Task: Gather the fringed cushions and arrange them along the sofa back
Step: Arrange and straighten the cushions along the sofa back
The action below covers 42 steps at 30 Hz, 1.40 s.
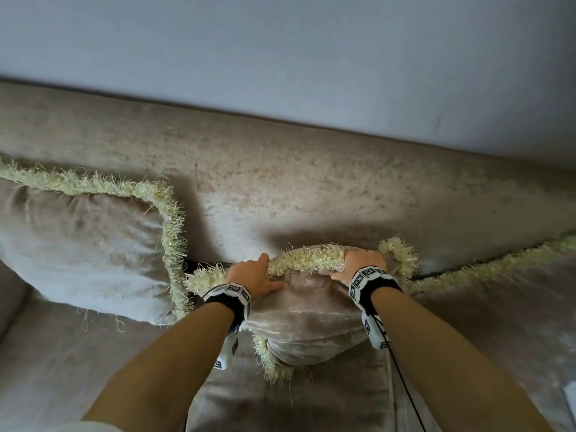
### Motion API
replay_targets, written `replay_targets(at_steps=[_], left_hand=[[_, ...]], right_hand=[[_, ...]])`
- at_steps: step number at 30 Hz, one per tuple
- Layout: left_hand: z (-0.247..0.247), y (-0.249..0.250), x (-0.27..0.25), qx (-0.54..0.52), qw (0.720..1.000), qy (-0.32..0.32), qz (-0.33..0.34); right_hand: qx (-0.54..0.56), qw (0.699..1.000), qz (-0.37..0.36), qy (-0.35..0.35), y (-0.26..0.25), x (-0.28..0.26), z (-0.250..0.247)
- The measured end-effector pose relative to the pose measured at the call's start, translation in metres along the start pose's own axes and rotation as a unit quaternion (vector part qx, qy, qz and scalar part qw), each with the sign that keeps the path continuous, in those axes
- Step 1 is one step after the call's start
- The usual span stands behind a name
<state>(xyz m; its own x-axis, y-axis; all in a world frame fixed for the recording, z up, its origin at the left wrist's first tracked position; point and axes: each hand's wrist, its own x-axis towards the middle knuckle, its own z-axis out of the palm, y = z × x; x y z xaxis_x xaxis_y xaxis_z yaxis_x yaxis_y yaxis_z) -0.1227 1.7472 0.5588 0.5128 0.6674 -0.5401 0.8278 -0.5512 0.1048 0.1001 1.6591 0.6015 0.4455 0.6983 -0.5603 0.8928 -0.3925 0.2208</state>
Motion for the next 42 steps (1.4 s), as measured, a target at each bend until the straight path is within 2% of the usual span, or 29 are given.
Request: replay_targets(at_steps=[6, 12, 16, 19, 23, 29, 35, 40, 42], left_hand=[[0.018, -0.008, -0.014, 0.012, 0.997, 0.069, -0.021], [0.035, 0.000, -0.028, 0.011, 0.995, 0.087, -0.036], [0.045, 0.011, -0.043, -0.003, 0.996, 0.093, -0.008], [0.048, 0.013, -0.046, -0.022, 0.997, 0.073, 0.030], [0.033, 0.012, -0.051, -0.055, 0.998, 0.014, 0.025], [0.000, 0.011, -0.054, -0.022, 0.999, -0.014, 0.034], [-0.066, 0.004, -0.046, 0.039, 0.999, 0.010, 0.028], [-0.109, 0.006, -0.049, 0.105, 0.993, 0.050, 0.015], [-0.111, 0.006, -0.049, 0.124, 0.991, 0.047, 0.009]], right_hand=[[0.027, 0.999, -0.004, -0.027, -0.006, -0.014, -0.001], [0.060, 0.998, 0.005, -0.024, 0.001, -0.038, 0.008], [0.071, 0.997, 0.024, -0.025, 0.012, -0.054, 0.019], [0.074, 0.997, 0.022, -0.029, 0.013, -0.062, 0.026], [0.086, 0.995, 0.021, -0.036, 0.009, -0.072, 0.025], [0.107, 0.993, 0.028, -0.039, 0.015, -0.085, 0.017], [0.167, 0.986, 0.026, -0.008, 0.026, -0.089, -0.030], [0.301, 0.951, 0.023, -0.065, 0.029, -0.087, -0.026], [0.316, 0.946, 0.022, -0.070, 0.025, -0.085, -0.018]])
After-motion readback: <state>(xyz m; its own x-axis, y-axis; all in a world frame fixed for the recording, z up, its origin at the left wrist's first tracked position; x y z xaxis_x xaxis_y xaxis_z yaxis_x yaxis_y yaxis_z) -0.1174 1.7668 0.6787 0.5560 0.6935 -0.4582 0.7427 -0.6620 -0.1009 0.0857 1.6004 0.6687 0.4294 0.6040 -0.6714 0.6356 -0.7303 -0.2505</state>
